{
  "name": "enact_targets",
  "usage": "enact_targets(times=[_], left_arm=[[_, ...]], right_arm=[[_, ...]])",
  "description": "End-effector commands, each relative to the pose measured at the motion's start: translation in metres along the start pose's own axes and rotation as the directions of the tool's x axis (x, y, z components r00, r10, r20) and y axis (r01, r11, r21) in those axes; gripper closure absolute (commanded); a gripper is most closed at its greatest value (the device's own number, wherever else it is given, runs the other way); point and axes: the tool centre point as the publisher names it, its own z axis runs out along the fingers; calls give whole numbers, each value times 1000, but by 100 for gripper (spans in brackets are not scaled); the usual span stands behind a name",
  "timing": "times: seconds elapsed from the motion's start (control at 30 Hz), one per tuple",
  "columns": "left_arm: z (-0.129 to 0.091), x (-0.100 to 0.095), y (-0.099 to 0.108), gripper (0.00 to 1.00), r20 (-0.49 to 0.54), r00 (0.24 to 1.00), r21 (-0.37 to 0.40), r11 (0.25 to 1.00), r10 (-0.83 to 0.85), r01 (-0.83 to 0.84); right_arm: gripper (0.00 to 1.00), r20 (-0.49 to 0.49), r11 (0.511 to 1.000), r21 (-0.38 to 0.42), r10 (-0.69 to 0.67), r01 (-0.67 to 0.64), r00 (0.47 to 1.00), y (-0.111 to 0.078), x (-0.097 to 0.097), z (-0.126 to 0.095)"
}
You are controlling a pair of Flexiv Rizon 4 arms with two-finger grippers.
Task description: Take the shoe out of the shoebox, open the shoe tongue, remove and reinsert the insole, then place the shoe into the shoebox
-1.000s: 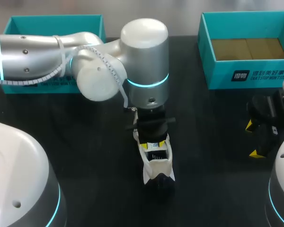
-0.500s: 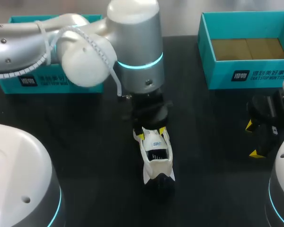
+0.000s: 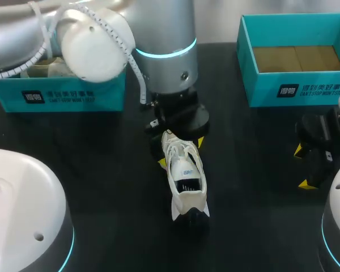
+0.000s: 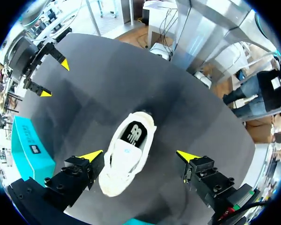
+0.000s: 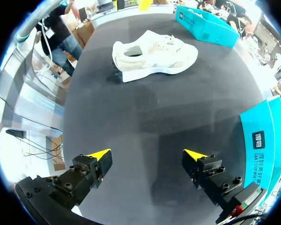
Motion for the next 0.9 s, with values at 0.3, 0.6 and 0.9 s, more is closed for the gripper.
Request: enact_targets(times=[0.3,0.6,0.9], left_arm=[[-2,12,-1,0,-15,999,27,999,-39,40],[-8,55,-31,0,-69,870,-9,872,-488,489],[-7,56,-35,0,-76,825,-92,827,-561,554]], right_arm=[[0,3,1000,1,0,0,1000,0,1,1],[0,3,1000,1,0,0,1000,0,1,1],[0,3,1000,1,0,0,1000,0,1,1]])
